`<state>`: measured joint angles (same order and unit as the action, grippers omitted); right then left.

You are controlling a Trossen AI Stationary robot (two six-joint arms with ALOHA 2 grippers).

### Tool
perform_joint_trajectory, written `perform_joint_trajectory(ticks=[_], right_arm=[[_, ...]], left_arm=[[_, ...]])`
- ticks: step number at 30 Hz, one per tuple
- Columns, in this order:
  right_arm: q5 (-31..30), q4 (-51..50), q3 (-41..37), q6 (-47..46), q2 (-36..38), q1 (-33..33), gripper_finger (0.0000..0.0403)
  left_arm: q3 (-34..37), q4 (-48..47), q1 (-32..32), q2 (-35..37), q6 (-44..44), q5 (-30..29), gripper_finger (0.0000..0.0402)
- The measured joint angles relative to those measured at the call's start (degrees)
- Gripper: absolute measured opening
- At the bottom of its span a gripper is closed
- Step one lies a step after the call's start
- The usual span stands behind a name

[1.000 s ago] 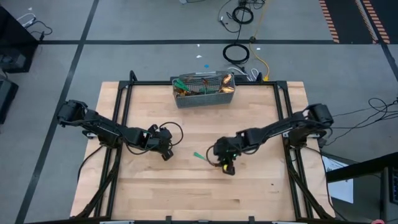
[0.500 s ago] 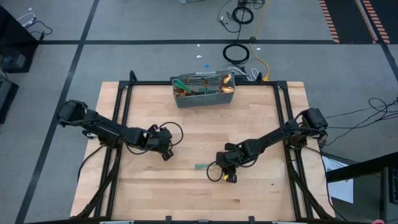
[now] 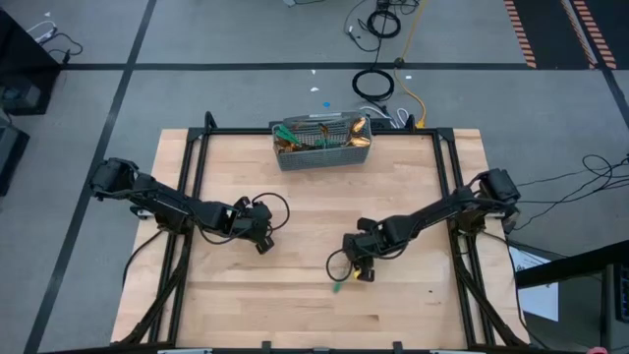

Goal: Sort silverware
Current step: Put the gold fork into the left section of the gray utensil holder

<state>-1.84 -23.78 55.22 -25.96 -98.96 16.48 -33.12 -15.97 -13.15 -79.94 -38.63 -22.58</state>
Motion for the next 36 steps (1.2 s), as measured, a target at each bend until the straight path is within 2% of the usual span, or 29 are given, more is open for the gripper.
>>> perform_joint_trajectory(ticks=[5, 10, 14, 19, 36], right_arm=[[0.88, -0.54, 0.00, -1.81, 6.36, -0.20, 0.0128], [-3.96, -6.19, 0.00, -4.81, 11.48, -2.37, 0.0128], [-1.30, -9.19, -2.08, -10.37, 11.45, -5.59, 0.0129], [5.04, -3.32, -5.43, -12.58, 11.44, -8.78, 0.0139], [6.50, 2.22, -5.68, -8.31, 7.73, -9.76, 0.0151]], left_arm=[[0.00, -0.01, 0.00, 0.00, 0.08, -0.03, 0.0008], [0.00, -0.02, 0.00, 0.02, 0.37, -1.05, 0.0008], [0.00, -0.02, 0.00, 0.00, 0.48, -1.69, 0.0008], [0.00, 0.00, 0.00, 0.00, 1.60, -1.76, 0.0008], [0.00, -0.14, 0.00, 0.02, 1.96, -1.84, 0.0008]])
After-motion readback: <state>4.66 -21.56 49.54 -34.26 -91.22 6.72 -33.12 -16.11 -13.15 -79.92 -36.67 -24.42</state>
